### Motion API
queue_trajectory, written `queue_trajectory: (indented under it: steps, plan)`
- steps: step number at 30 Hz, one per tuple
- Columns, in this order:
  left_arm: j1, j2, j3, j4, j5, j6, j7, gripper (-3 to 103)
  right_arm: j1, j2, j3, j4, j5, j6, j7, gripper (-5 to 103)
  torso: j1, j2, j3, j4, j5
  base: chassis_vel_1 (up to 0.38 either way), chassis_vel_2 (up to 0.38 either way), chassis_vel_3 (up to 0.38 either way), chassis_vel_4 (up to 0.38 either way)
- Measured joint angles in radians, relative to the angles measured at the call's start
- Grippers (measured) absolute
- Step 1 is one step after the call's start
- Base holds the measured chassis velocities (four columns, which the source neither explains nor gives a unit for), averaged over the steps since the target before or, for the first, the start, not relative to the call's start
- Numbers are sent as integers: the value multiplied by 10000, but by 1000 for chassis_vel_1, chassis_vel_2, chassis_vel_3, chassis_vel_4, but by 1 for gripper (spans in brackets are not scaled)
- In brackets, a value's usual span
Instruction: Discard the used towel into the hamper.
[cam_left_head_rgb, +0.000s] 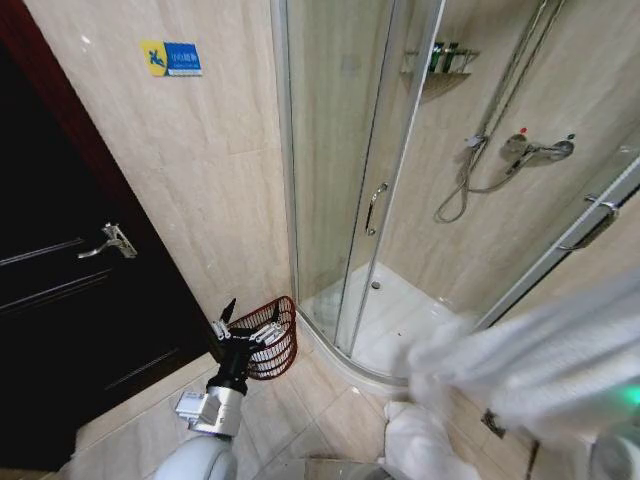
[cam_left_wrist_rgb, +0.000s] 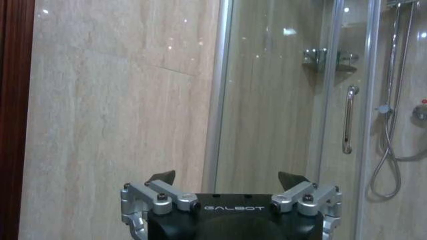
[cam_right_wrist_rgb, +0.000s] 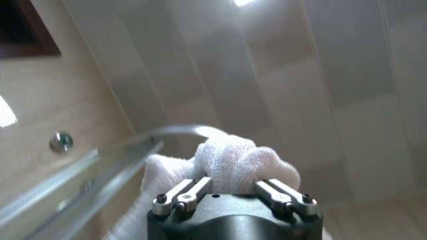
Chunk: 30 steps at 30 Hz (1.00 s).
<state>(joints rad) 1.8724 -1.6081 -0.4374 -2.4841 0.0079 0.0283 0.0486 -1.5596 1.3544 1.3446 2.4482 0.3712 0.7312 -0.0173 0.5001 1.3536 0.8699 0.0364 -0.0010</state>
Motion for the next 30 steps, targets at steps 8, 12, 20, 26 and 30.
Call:
queue_trajectory:
  steps: [8,12,20,26,30]
  plan:
    - [0,0,0,0,-1,0,0,100,268,-1191,373,389,867,-796,144,12,0,0,1,1,10,0,0,0,0]
    - [0,0,0,0,0,0,0,100,115,-1004,153,570,1599,-1065,50,12,0,0,0,-1,14,0,0,0,0]
    - [0,0,0,0,0,0,0,100,-20,-620,30,570,1695,-1036,-249,12,0,0,1,0,10,0,0,0,0]
    - [0,0,0,0,0,0,0,100,-74,-518,9,555,1673,-1065,-242,12,0,0,1,0,10,0,0,0,0]
    - [0,0,0,0,-1,0,0,100,-71,-500,-38,546,1677,-1065,-242,12,0,0,1,0,10,0,0,0,0]
